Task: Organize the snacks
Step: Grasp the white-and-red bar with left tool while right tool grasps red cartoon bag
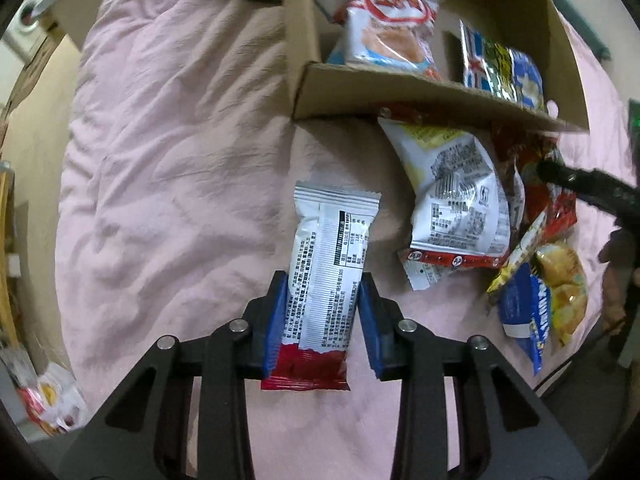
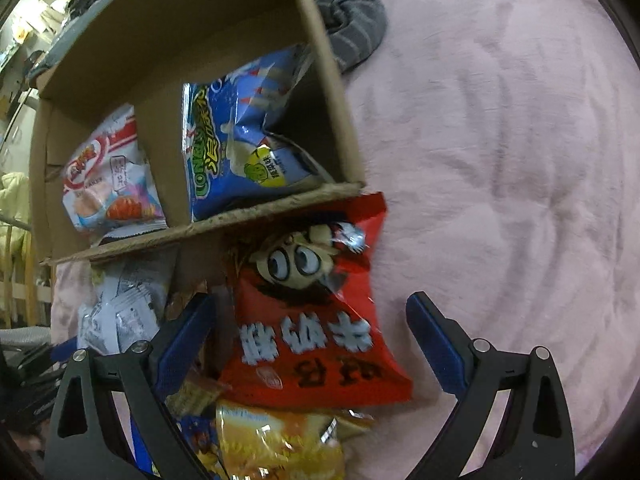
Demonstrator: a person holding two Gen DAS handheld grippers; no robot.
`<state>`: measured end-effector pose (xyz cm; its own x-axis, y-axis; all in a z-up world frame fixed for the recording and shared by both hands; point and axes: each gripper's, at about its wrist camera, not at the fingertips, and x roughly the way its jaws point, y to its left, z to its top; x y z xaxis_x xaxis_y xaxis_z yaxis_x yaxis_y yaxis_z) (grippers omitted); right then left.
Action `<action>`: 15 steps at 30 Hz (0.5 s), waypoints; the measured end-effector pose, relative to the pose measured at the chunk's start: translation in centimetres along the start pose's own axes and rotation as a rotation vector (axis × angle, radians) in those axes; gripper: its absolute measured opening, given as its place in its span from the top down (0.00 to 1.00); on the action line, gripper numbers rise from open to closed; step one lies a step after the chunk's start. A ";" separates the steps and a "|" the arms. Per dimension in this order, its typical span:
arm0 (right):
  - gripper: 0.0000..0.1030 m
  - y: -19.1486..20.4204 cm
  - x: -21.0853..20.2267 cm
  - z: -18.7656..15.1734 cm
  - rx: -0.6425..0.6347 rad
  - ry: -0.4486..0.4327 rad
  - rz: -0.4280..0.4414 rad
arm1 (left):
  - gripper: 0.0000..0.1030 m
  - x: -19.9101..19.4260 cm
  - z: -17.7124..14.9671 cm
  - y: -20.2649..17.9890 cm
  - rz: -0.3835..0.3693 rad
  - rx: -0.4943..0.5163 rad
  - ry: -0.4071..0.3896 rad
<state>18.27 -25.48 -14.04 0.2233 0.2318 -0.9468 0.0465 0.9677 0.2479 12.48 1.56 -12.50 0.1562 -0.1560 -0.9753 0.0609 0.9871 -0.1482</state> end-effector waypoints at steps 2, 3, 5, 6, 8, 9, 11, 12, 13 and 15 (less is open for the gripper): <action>0.05 0.1 0.6 0.3 -0.002 0.013 0.000 | 0.71 -0.6 -0.7 0.8 -0.008 -0.039 -0.022; 0.07 0.1 0.9 0.3 -0.003 0.019 -0.001 | 0.71 -0.9 -0.7 1.1 -0.011 -0.057 -0.033; 0.18 0.1 1.5 0.4 -0.015 0.035 -0.004 | 0.71 -1.7 -0.5 1.7 -0.003 -0.093 -0.071; 0.22 0.0 1.7 0.4 -0.017 0.040 -0.001 | 0.71 -2.1 -0.3 2.0 -0.001 -0.104 -0.086; 0.32 0.0 1.9 0.3 -0.029 0.041 0.001 | 0.71 -3.0 -0.6 2.4 -0.003 -0.126 -0.117; 0.41 0.0 1.9 0.2 -0.031 0.040 0.010 | 0.71 -3.3 -0.5 2.3 -0.004 -0.130 -0.125; 0.48 -0.2 1.6 0.1 -0.031 0.034 0.033 | 0.71 -3.9 -0.5 2.5 0.000 -0.134 -0.144; 0.51 -0.2 1.4 0.0 -0.036 0.029 0.038 | 0.71 -4.1 -0.6 2.5 0.001 -0.133 -0.149; 0.52 -0.4 1.1 -0.1 -0.036 0.025 0.041 | 0.71 -4.2 -0.7 2.9 0.000 -0.133 -0.151; 0.56 -0.5 0.5 -0.2 -0.024 0.021 0.058 | 0.71 -4.3 -1.0 3.0 -0.002 -0.136 -0.155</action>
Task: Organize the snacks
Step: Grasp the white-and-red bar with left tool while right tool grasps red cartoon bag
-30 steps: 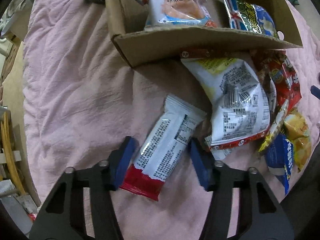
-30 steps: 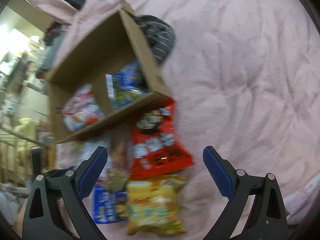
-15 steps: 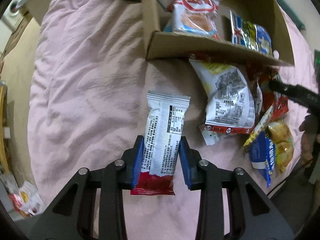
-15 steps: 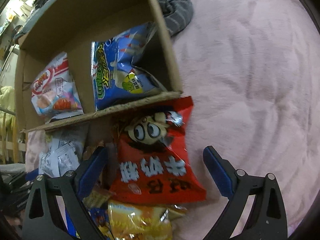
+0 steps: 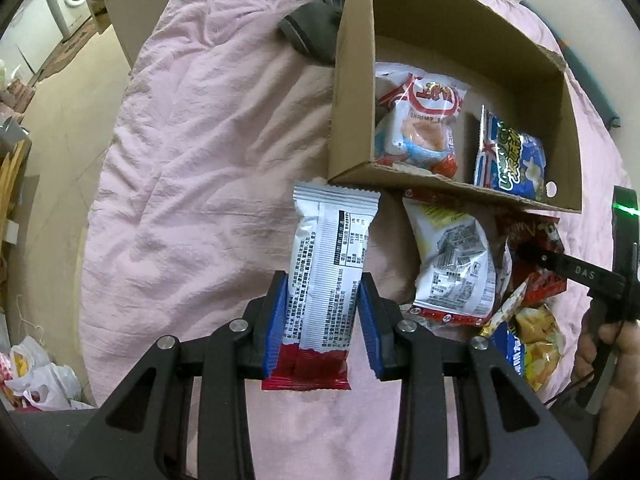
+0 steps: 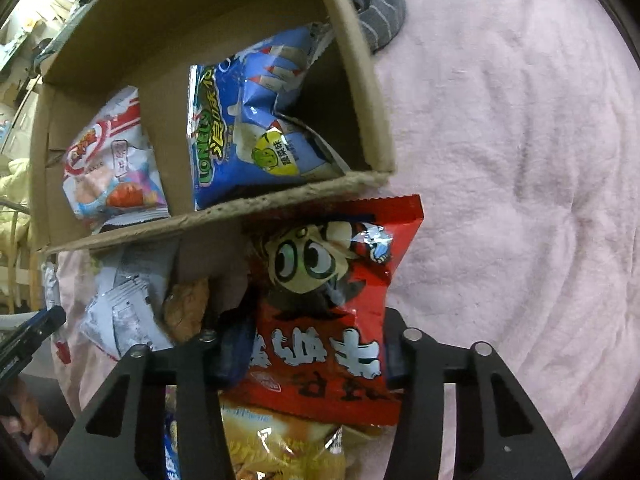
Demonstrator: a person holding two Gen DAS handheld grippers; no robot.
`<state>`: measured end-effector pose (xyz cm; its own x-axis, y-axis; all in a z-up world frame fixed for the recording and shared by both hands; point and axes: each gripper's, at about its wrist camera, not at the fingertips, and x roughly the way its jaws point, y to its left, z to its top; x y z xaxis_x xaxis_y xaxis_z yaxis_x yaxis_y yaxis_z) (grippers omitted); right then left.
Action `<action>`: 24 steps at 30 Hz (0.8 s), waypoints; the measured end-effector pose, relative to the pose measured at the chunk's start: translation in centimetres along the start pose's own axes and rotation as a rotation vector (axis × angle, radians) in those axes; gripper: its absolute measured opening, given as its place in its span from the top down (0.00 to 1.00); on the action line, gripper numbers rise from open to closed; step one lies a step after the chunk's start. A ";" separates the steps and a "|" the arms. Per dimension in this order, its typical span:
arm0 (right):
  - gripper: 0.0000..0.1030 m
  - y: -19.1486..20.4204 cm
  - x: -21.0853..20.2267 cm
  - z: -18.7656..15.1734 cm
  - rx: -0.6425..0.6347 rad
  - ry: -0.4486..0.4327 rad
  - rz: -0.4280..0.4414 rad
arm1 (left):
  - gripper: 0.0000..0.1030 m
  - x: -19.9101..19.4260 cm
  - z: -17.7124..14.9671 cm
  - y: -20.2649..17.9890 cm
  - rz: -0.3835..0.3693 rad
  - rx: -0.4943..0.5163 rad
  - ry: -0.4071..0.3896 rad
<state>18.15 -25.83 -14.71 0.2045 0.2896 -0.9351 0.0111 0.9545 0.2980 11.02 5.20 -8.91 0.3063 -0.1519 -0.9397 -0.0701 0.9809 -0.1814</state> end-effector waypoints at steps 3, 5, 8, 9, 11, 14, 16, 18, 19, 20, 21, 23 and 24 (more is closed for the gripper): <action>0.58 -0.3 -1.3 -0.3 0.009 -0.009 0.001 | 0.71 0.2 0.0 -0.6 0.002 -0.001 -0.011; 0.59 -1.0 -2.3 -0.8 0.029 -0.011 0.011 | 0.71 -0.1 0.1 -0.5 0.000 -0.007 -0.017; 0.60 -2.0 -3.1 -1.2 0.040 -0.018 0.003 | 0.71 0.1 0.3 -0.3 -0.002 -0.014 -0.025; 0.61 -2.3 -3.3 -1.4 0.048 -0.022 0.006 | 0.71 -0.1 0.3 -0.3 -0.003 -0.017 -0.027; 0.61 -2.9 -4.5 -1.5 0.061 -0.042 0.009 | 0.71 -0.3 0.3 -0.3 -0.005 -0.022 -0.035; 0.61 -3.7 -5.9 -2.0 0.082 -0.067 0.002 | 0.71 -0.8 0.4 -0.5 -0.005 -0.026 -0.056; 0.61 -4.1 -6.9 -2.3 0.099 -0.087 -0.006 | 0.71 -1.1 0.5 -0.5 -0.007 -0.028 -0.071; 0.61 -4.9 -8.3 -2.5 0.124 -0.105 -0.030 | 0.71 -1.4 0.5 -0.5 -0.006 -0.030 -0.085; 0.61 -5.3 -8.7 -2.4 0.142 -0.111 -0.041 | 0.71 -1.6 0.5 -0.5 -0.002 -0.033 -0.097; 0.61 -5.9 -9.2 -2.2 0.164 -0.119 -0.050 | 0.71 -1.7 0.6 -0.4 0.002 -0.035 -0.105; 0.61 -6.5 -9.5 -2.0 0.184 -0.129 -0.056 | 0.71 -1.8 0.6 -0.3 0.007 -0.037 -0.115; 0.62 -6.9 -10.3 -1.7 0.226 -0.162 -0.066 | 0.71 -2.4 0.8 0.1 0.017 -0.051 -0.144; 0.61 -6.8 -10.5 -1.7 0.244 -0.181 -0.072 | 0.71 -2.5 0.9 0.3 0.017 -0.059 -0.154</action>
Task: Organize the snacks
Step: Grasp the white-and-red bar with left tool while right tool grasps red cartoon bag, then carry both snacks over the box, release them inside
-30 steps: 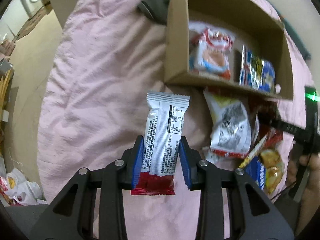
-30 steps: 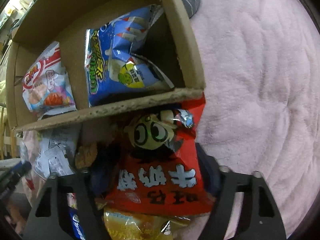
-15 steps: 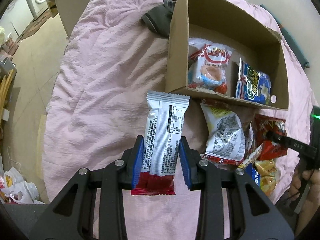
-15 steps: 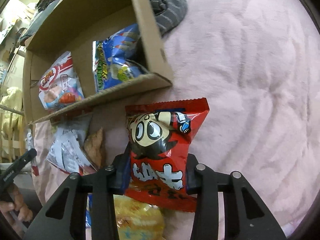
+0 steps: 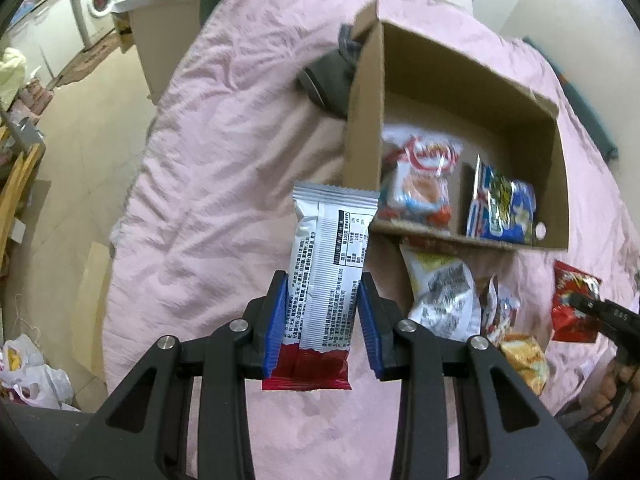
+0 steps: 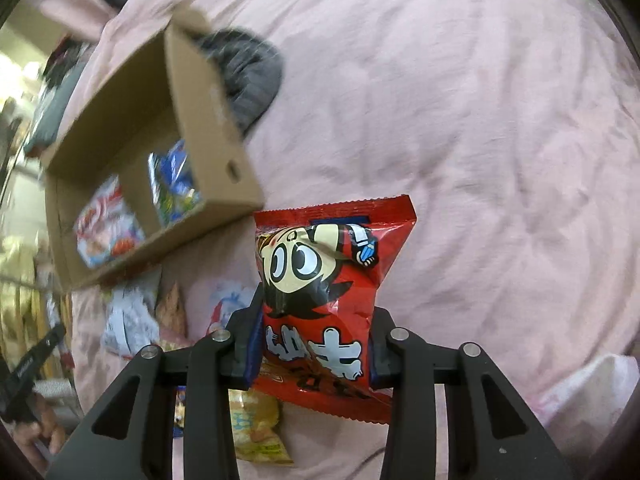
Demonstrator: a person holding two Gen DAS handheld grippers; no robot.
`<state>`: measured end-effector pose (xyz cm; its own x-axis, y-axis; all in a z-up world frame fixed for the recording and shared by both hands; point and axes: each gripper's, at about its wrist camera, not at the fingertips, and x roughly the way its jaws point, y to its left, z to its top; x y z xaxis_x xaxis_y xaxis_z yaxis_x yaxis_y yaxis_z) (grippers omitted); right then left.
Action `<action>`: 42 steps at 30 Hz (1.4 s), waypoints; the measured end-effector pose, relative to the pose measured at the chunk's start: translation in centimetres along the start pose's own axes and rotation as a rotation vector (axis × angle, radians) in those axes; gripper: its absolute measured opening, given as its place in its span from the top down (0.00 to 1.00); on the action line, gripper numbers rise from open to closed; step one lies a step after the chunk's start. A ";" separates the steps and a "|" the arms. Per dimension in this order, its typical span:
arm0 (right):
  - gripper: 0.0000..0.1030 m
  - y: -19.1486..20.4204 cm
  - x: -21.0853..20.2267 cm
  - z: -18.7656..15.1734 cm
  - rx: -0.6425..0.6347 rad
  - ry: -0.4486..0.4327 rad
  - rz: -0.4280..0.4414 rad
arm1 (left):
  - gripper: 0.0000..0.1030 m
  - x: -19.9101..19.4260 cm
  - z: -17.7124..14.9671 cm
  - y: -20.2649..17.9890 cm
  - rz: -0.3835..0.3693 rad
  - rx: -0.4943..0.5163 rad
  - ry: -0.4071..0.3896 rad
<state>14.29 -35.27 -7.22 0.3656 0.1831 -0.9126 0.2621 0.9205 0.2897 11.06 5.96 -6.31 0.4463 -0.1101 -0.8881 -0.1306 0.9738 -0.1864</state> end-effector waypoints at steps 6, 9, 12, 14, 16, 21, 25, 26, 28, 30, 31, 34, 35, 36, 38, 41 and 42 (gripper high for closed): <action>0.62 -0.6 -3.5 0.9 0.070 -0.169 -0.016 | 0.71 -1.8 0.9 1.2 0.010 -0.055 -0.102; 0.62 0.3 -5.3 1.2 0.064 -0.272 0.042 | 0.71 -3.0 1.4 0.9 0.014 -0.051 -0.162; 0.61 1.8 -6.9 1.3 0.017 -0.355 0.119 | 0.71 -4.0 1.7 0.5 -0.007 -0.048 -0.198; 0.62 2.8 -7.6 1.3 -0.024 -0.392 0.153 | 0.71 -4.6 1.9 0.0 -0.011 -0.033 -0.224; 0.62 4.3 -8.0 1.3 -0.072 -0.423 0.188 | 0.71 -5.1 2.2 -0.8 -0.010 -0.008 -0.250; 0.62 7.0 -7.9 1.2 -0.168 -0.446 0.229 | 0.71 -5.8 3.1 -3.1 -0.003 0.071 -0.271; 0.62 9.0 -6.8 2.0 -0.206 -0.452 0.275 | 0.71 -6.5 4.7 -5.0 0.008 0.133 -0.306; 0.62 9.4 -6.5 2.1 -0.214 -0.453 0.278 | 0.71 -6.5 5.2 -5.4 0.011 0.145 -0.313; 0.61 10.2 -5.9 2.5 -0.224 -0.441 0.282 | 0.71 -6.3 6.0 -6.1 0.011 0.160 -0.318; 0.62 10.6 -5.2 2.9 -0.227 -0.424 0.287 | 0.71 -5.8 7.0 -6.9 0.006 0.170 -0.319; 0.62 10.9 -4.6 3.2 -0.227 -0.410 0.287 | 0.71 -5.4 7.6 -7.4 0.002 0.180 -0.317; 0.62 11.9 -3.4 3.9 -0.238 -0.386 0.291 | 0.71 -4.1 8.8 -8.7 -0.002 0.197 -0.311; 0.62 12.4 -3.0 4.2 -0.254 -0.381 0.286 | 0.71 -3.5 9.2 -9.0 -0.005 0.200 -0.304; 0.61 12.7 -2.6 4.4 -0.266 -0.379 0.280 | 0.71 -3.1 9.3 -9.3 -0.007 0.201 -0.300; 0.62 13.2 -1.7 4.7 -0.286 -0.365 0.257 | 0.71 -1.6 10.0 -9.8 -0.008 0.204 -0.289; 0.62 13.8 0.4 5.2 -0.307 -0.321 0.228 | 0.71 0.1 10.2 -10.1 -0.003 0.215 -0.288; 0.62 14.0 1.0 5.3 -0.306 -0.303 0.229 | 0.71 0.5 10.2 -10.1 -0.001 0.220 -0.289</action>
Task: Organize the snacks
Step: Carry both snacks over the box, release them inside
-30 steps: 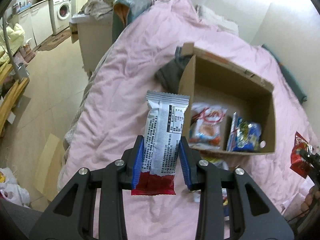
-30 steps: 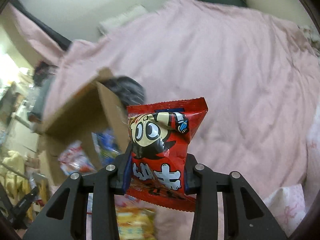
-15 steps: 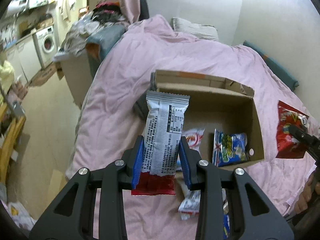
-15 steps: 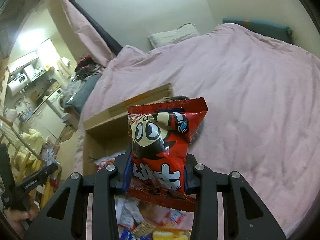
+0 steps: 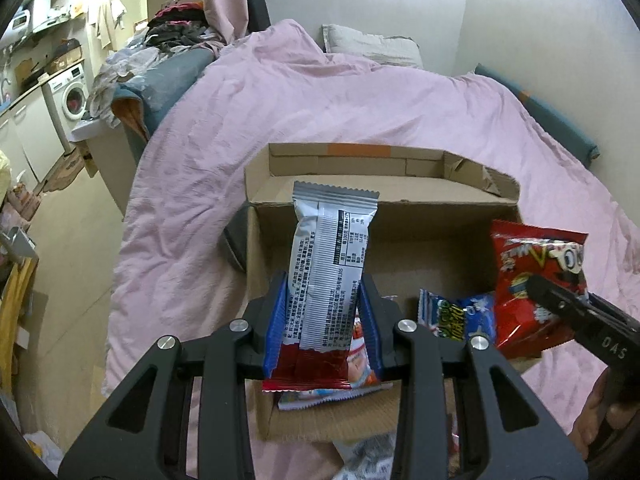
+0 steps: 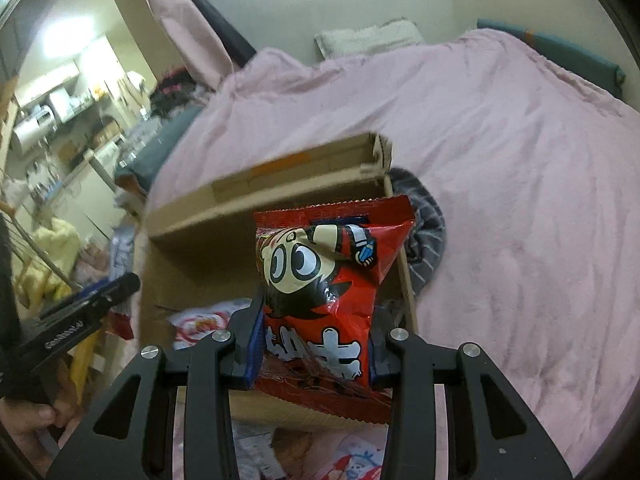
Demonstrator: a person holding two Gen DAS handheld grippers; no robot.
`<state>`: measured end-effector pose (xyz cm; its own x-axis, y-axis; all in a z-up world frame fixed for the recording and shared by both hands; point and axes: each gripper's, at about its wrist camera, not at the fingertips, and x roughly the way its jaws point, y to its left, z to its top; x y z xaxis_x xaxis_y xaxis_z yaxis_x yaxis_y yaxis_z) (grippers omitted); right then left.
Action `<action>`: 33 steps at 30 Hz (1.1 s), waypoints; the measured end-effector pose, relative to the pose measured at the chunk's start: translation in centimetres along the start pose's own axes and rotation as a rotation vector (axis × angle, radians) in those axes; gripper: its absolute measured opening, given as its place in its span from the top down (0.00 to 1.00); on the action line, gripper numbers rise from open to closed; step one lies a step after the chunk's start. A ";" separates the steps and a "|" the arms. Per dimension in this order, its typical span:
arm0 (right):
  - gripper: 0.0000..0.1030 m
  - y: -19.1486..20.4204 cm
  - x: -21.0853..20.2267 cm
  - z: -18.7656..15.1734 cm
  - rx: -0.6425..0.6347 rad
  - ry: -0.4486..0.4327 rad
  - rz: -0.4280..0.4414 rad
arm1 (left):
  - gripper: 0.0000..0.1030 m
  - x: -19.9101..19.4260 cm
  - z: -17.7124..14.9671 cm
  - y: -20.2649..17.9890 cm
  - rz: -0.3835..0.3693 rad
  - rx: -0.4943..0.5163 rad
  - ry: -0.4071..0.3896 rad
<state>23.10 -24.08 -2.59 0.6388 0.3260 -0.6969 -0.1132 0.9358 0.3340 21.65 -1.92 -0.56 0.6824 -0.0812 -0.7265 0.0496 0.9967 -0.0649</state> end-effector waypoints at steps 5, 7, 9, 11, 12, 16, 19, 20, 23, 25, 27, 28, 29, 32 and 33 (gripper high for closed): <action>0.62 0.1 2.9 -0.2 -0.006 0.055 0.000 | 0.71 2.2 -0.1 -0.4 -0.013 0.030 0.008; 0.61 0.2 3.6 -0.4 -0.011 0.065 0.009 | 0.71 2.9 -0.2 -0.6 -0.036 0.037 0.025; 0.61 0.0 4.2 -0.7 -0.012 0.079 0.017 | 0.71 3.5 -0.5 -0.7 -0.062 0.045 0.057; 0.61 -0.1 4.5 -0.8 -0.010 0.096 0.026 | 0.71 3.8 -0.6 -0.8 -0.065 0.056 0.066; 0.61 -0.2 4.6 -0.9 -0.015 0.100 0.023 | 0.71 4.0 -0.7 -0.9 -0.060 0.063 0.069; 0.61 -0.6 5.0 -0.9 0.003 0.123 0.026 | 0.70 5.0 -0.5 -0.6 -0.073 0.037 0.108; 0.61 -0.9 5.5 -1.2 0.011 0.148 0.030 | 0.70 5.2 -0.4 -0.8 -0.078 0.035 0.105; 0.61 -1.0 5.5 -1.3 0.015 0.152 0.035 | 0.70 5.2 -0.5 -0.8 -0.087 0.030 0.101; 0.60 -1.0 5.7 -1.5 0.012 0.165 0.044 | 0.70 5.3 -0.6 -1.2 -0.096 0.036 0.103; 0.60 -1.0 5.6 -1.5 0.015 0.168 0.047 | 0.70 5.3 -0.7 -1.5 -0.087 0.055 0.102; 0.60 -1.0 5.6 -1.6 0.015 0.167 0.050 | 0.70 5.3 -0.7 -1.6 -0.092 0.053 0.101; 0.60 -1.0 5.5 -1.6 0.018 0.166 0.052 | 0.70 5.3 -0.7 -1.6 -0.092 0.052 0.101; 0.59 -1.0 5.5 -1.5 0.021 0.165 0.056 | 0.70 5.3 -0.7 -1.6 -0.088 0.053 0.103; 0.59 -1.1 5.3 -1.3 0.029 0.154 0.066 | 0.64 5.2 -0.6 -1.6 -0.085 0.053 0.107; 0.59 -1.2 5.2 -1.3 0.031 0.149 0.070 | 0.54 5.1 -0.6 -1.6 -0.087 0.050 0.104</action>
<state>25.55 -23.32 -7.41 0.5096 0.4089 -0.7570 -0.1284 0.9061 0.4030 24.62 -3.89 -4.60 0.5945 -0.1654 -0.7869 0.1436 0.9847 -0.0986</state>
